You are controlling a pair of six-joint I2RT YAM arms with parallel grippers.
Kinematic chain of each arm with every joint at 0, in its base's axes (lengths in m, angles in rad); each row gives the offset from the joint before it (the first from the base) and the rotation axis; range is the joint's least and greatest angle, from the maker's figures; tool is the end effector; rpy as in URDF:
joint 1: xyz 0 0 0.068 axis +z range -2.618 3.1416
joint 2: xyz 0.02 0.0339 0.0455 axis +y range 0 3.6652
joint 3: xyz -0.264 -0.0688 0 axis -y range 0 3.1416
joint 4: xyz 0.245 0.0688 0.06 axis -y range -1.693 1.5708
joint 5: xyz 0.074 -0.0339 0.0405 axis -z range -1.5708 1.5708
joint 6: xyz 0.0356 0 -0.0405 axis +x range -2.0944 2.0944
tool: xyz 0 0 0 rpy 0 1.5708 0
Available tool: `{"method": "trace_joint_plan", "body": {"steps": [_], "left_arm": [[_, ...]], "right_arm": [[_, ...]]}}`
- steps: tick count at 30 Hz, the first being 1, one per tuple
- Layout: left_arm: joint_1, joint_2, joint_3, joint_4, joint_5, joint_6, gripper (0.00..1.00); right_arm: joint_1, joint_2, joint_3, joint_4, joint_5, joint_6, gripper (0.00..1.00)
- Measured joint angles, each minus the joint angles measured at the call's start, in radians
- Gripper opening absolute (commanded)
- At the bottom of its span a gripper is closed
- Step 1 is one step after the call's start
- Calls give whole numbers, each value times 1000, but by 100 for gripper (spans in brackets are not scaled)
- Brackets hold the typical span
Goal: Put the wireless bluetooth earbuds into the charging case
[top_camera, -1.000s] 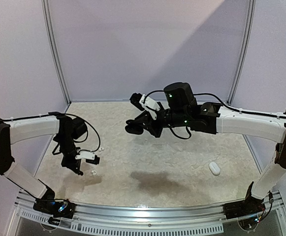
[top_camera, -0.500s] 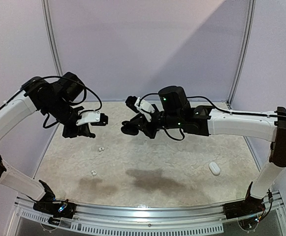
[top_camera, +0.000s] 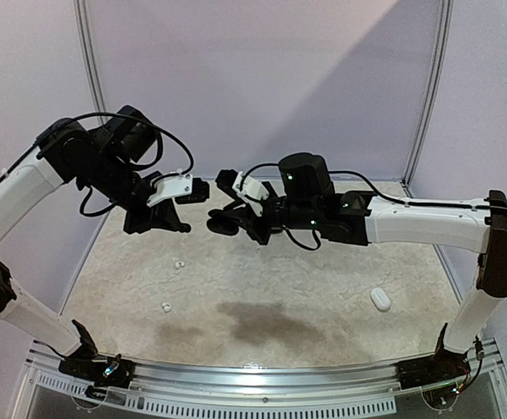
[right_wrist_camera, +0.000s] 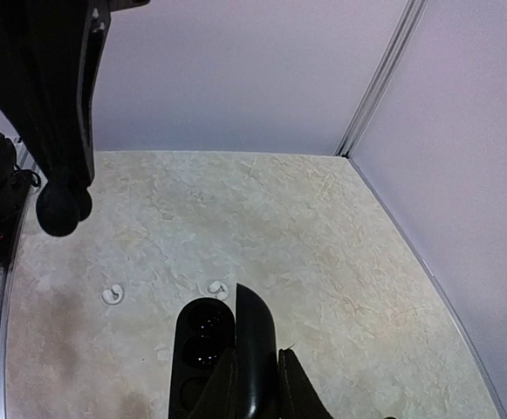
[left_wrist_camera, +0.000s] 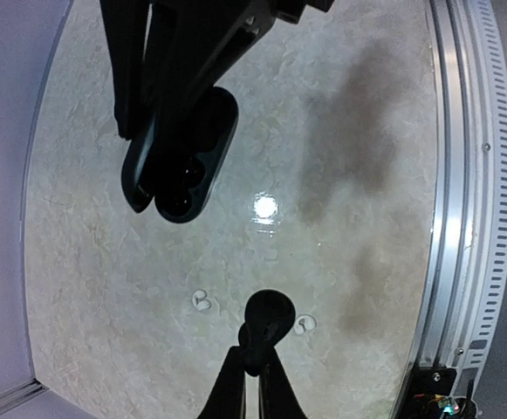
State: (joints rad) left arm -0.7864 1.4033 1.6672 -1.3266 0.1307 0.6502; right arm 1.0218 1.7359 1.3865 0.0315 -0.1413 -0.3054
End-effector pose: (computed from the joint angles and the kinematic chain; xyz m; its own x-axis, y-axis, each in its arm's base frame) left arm 0.1733 -0.1803 0.4001 -0.0393 0.8890 -0.4562 0.9678 0.1474 0.2039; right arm 0.2138 0.3591 0.3123 0.1194 -0.3753 -0.9192 -0.9211 0.3037 -0.2436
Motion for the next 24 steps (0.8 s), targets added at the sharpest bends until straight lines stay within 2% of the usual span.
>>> {"method": "trace_joint_plan", "body": {"steps": [14, 24], "left_arm": [[-60, 55, 40, -12, -11, -39, 0], [-63, 53, 42, -7, -33, -40, 0]], "right_arm": [[16, 26, 7, 68, -67, 22, 3], [20, 35, 6, 121, -105, 86, 3]]}}
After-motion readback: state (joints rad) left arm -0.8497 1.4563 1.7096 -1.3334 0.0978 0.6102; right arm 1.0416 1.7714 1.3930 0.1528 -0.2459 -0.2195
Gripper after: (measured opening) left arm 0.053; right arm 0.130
